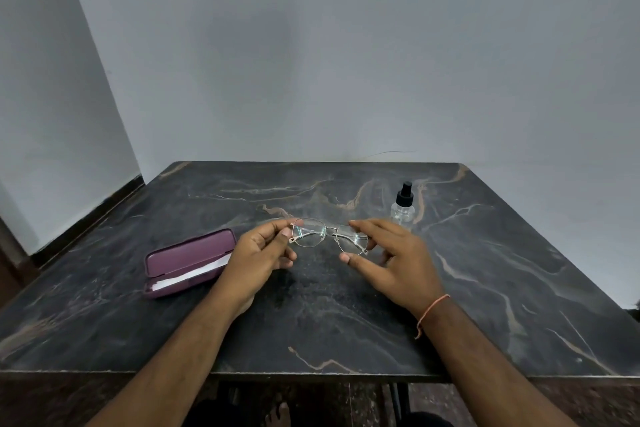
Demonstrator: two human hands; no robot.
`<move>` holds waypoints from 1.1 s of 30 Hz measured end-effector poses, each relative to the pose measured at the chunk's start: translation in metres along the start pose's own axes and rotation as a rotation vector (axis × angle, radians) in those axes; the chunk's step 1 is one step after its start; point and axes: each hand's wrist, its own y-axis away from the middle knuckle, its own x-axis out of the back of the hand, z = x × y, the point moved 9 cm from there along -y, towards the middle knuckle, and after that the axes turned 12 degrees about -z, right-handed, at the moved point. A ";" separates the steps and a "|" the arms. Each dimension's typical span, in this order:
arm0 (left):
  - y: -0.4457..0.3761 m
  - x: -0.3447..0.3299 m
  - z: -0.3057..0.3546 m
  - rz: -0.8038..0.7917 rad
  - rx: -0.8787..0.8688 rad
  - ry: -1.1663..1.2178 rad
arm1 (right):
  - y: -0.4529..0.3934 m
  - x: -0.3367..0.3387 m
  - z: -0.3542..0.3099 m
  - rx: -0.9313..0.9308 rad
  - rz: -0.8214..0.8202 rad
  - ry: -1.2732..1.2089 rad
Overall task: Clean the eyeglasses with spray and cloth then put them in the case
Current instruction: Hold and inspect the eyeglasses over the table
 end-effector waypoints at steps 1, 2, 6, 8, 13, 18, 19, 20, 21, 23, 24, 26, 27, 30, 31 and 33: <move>-0.002 -0.002 0.000 -0.014 0.007 0.004 | 0.000 0.001 0.000 0.004 0.008 -0.003; -0.004 -0.004 0.001 -0.022 0.011 0.006 | 0.001 0.003 0.001 0.005 0.016 -0.010; -0.006 -0.007 0.001 -0.042 -0.005 0.029 | 0.001 0.006 0.002 0.010 0.021 -0.018; -0.004 -0.006 0.000 -0.056 -0.008 0.032 | 0.001 0.005 -0.001 0.024 0.013 -0.010; 0.001 -0.004 -0.001 -0.093 -0.003 0.107 | 0.002 0.005 -0.003 0.043 0.022 -0.028; 0.001 -0.005 -0.005 -0.075 0.010 0.044 | 0.004 0.009 -0.005 0.051 0.038 -0.049; 0.000 -0.006 -0.004 -0.073 0.006 0.025 | 0.004 0.009 -0.006 0.059 0.043 -0.054; 0.000 -0.007 -0.004 -0.077 0.000 0.009 | 0.005 0.009 -0.007 0.067 0.049 -0.058; 0.000 -0.009 -0.003 -0.084 -0.007 -0.003 | 0.005 0.009 -0.007 0.074 0.054 -0.062; 0.000 -0.011 -0.001 -0.099 -0.015 -0.015 | 0.004 0.009 -0.007 0.079 0.065 -0.080; 0.000 -0.011 0.000 -0.103 -0.022 -0.022 | 0.004 0.008 -0.008 0.080 0.068 -0.093; 0.000 -0.011 0.003 -0.105 -0.039 -0.048 | 0.003 0.006 -0.008 0.084 0.067 -0.115; 0.000 -0.011 0.004 -0.108 -0.053 -0.065 | 0.003 0.005 -0.009 0.086 0.060 -0.130; 0.003 -0.012 0.012 -0.103 -0.104 -0.113 | 0.002 0.000 -0.009 0.087 0.024 -0.190; 0.005 -0.013 0.016 -0.099 -0.128 -0.123 | 0.001 -0.001 -0.009 0.092 0.018 -0.198; 0.009 -0.016 0.024 -0.088 -0.191 -0.124 | 0.001 -0.002 -0.011 0.108 0.010 -0.206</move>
